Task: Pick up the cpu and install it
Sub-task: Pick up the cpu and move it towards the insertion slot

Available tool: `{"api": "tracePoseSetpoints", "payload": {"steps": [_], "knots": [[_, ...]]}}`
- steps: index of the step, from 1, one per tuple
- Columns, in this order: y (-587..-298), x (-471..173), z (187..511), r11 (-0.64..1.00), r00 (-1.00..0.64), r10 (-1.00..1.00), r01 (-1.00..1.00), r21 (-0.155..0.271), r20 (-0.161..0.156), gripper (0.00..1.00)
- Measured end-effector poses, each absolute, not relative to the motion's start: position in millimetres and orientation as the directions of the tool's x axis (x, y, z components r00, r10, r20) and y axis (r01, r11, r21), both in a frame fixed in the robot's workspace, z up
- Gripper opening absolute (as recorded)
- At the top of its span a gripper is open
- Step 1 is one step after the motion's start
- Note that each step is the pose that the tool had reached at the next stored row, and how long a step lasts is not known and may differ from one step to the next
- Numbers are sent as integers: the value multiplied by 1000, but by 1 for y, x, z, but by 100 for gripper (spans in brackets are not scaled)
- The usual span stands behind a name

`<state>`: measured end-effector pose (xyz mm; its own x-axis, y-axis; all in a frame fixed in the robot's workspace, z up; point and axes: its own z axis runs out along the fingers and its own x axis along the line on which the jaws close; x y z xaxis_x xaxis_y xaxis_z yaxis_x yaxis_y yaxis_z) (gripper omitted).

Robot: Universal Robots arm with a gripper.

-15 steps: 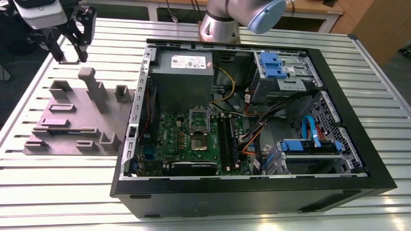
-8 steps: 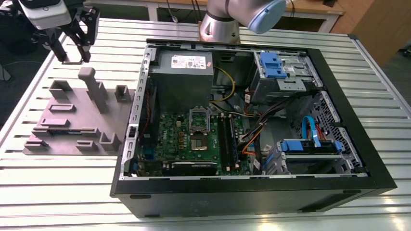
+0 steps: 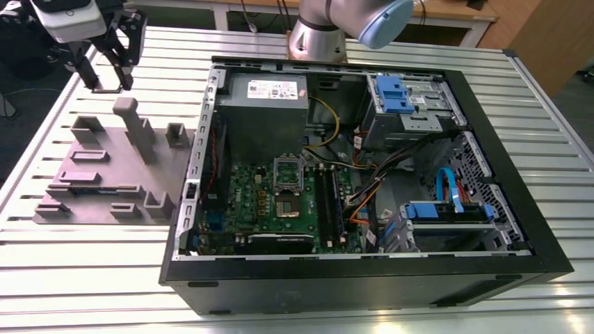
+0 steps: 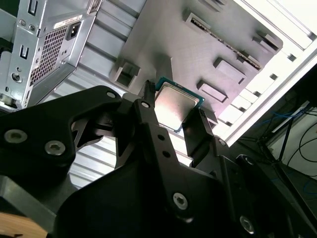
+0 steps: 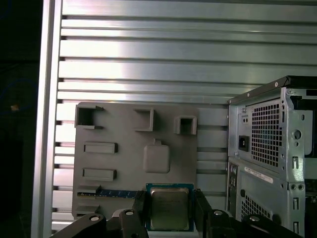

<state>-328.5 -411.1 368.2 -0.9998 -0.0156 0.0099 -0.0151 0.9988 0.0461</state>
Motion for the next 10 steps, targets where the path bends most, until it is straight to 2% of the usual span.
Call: {"api": "tracePoseSetpoints", "payload": {"steps": [10], "knots": [[-411, -321, 368, 999, -1000, -16, -15, 46, 10, 47]]}}
